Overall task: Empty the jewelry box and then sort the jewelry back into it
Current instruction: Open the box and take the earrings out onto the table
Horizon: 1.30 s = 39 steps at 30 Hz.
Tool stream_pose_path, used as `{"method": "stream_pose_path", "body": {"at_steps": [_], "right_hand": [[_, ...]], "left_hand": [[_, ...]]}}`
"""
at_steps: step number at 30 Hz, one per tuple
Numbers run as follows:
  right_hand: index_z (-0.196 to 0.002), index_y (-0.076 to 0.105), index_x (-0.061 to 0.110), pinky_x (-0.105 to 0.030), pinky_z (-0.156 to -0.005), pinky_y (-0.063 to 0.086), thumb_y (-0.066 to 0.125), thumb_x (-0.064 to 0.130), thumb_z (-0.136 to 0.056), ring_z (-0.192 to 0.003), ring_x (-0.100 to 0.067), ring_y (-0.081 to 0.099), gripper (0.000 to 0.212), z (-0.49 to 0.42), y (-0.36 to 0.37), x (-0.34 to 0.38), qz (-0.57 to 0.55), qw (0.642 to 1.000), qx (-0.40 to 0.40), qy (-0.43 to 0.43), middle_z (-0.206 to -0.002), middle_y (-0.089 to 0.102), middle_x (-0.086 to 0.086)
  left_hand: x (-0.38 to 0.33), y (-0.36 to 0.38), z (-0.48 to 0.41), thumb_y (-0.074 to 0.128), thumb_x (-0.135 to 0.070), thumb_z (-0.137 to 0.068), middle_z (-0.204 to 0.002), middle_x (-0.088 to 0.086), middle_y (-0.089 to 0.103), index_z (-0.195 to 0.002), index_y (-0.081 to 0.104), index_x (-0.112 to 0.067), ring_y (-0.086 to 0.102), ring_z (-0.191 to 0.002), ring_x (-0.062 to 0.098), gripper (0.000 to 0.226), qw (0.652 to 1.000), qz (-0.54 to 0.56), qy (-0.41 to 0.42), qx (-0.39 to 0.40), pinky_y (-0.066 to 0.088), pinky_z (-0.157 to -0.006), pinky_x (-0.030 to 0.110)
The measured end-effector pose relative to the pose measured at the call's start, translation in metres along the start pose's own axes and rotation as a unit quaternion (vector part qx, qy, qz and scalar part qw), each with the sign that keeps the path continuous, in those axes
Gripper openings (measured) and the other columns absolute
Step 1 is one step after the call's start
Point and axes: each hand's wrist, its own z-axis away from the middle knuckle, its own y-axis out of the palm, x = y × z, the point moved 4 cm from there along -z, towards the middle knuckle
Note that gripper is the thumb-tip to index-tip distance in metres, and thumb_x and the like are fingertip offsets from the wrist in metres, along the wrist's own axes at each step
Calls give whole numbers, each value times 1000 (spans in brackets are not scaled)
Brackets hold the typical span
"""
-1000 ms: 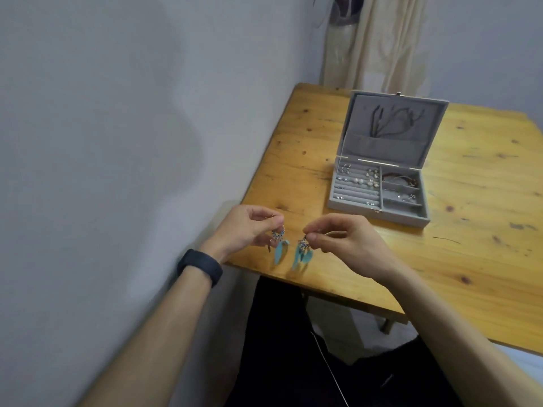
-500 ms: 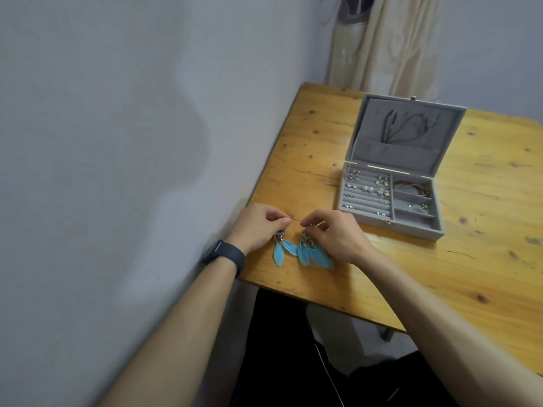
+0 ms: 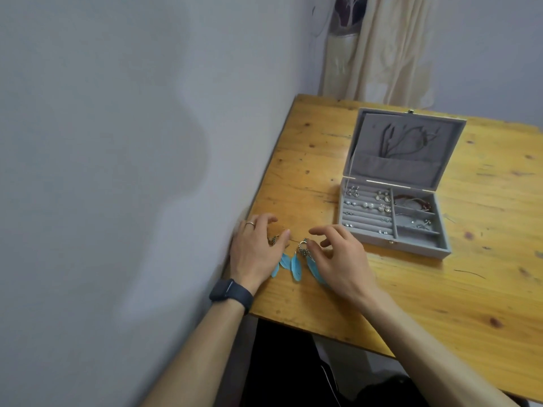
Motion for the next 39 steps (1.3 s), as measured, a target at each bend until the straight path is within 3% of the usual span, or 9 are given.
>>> {"method": "stream_pose_path", "body": {"at_steps": [3,6,13,17,28,30,33,35,39], "right_hand": [[-108,68,28,-24,-74,45,69,43,-88,-87,-10,57,25,25,1,-3,39,999,-36,13,-101,61,8],[-107,70,27,-34,-75,48,70,39,-87,-91,-20,56,23,41,10,2,93,994,-57,-15,-99,62,2],[-109,72,24,-37,-75,47,58,41,-92,-90,-24,50,27,69,29,23,156,983,-63,-81,-106,62,-3],[-112,70,20,-41,-77,48,54,43,-94,-94,-25,48,33,73,29,30,177,980,-41,-76,-109,59,-5],[-113,70,21,-39,-86,50,52,46,-93,-104,-26,53,36,85,26,28,149,985,-12,-87,-128,63,-3],[-113,69,20,-37,-88,49,54,42,-93,-102,-23,53,33,81,20,23,118,991,-31,-60,-120,63,-1],[-111,70,20,-38,-82,48,60,35,-92,-94,-23,53,26,63,11,11,99,992,-81,22,-107,66,-3],[-114,70,23,-39,-81,48,57,35,-93,-96,-25,52,27,50,11,9,110,989,-83,53,-108,67,-3],[-116,71,30,-39,-77,48,50,35,-92,-97,-26,51,32,36,18,12,163,985,-50,23,-111,68,3]], "left_hand": [[5,0,18,62,-54,-88,-122,-7,59,-118,58,-30,53,-113,15,40,998,-53,43,-5,47,-96,35],[10,-2,31,65,-46,-88,-126,-4,57,-123,60,-28,52,-116,18,40,997,-60,56,-5,44,-101,35],[14,-15,47,64,-36,-89,-122,0,61,-120,64,-22,54,-112,20,34,995,-71,75,3,42,-99,33],[14,-19,55,60,-32,-88,-116,-3,65,-108,71,-23,59,-107,18,25,989,-74,124,-17,51,-92,36],[-2,-16,53,44,-24,-79,-118,-4,64,-126,69,-30,55,-109,19,54,991,-68,112,37,51,-93,39],[-1,-16,55,44,-24,-83,-122,-4,64,-130,66,-29,55,-111,18,52,992,-52,112,31,50,-95,37],[1,-18,58,50,-32,-92,-118,-5,66,-119,68,-27,57,-110,15,34,993,-32,112,-2,52,-91,36],[2,-16,61,55,-40,-92,-116,-6,66,-114,69,-28,58,-107,16,28,993,-38,110,-20,53,-88,38],[0,-5,68,65,-45,-88,-117,-4,64,-107,74,-35,58,-107,21,24,982,-83,166,-26,51,-87,39]]}}
